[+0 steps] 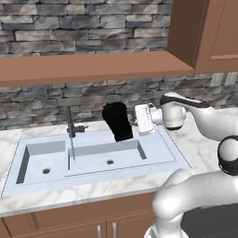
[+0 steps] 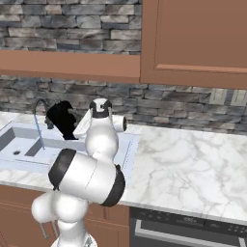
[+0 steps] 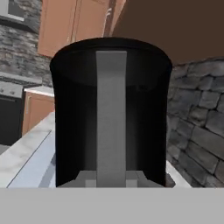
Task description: Turn on the sink faucet and place the jug under the water for a few seconds to fill it up.
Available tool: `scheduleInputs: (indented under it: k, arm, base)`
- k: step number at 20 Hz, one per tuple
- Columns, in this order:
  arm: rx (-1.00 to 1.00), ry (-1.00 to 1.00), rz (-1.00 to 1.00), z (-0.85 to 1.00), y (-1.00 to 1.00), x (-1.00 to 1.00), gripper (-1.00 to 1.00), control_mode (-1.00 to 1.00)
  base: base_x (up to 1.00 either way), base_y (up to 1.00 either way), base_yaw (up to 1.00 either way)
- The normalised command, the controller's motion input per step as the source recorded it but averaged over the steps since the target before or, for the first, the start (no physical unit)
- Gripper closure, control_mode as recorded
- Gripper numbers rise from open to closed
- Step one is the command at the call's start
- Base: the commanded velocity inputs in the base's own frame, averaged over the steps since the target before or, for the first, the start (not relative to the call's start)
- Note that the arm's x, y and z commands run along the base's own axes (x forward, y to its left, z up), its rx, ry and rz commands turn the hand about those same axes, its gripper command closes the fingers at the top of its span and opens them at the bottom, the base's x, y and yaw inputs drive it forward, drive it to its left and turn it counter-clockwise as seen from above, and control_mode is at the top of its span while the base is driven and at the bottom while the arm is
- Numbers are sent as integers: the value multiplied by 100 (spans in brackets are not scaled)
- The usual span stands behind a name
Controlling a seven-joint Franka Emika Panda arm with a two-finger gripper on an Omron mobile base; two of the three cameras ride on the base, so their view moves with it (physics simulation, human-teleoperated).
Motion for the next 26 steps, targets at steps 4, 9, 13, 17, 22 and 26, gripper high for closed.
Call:
scheduleInputs:
  k: [4,9,13,17,22,26]
  arm:
    - [0,2,34,-80,16,30,100,-100]
    - [0,-12,26,-68,31,-4,100,-100]
    - [4,-3,7,-8,31,0,100,-100]
    - [2,0,1,-20,62,0,100,-100]
    - [0,0,0,-9,82,0,100,-100]
    - [0,5,-3,0,46,0,100,-100]
  base:
    - [0,0,0]
    - [0,0,0]
    - [0,0,0]
    - [0,0,0]
    - [0,0,0]
    - [0,0,0]
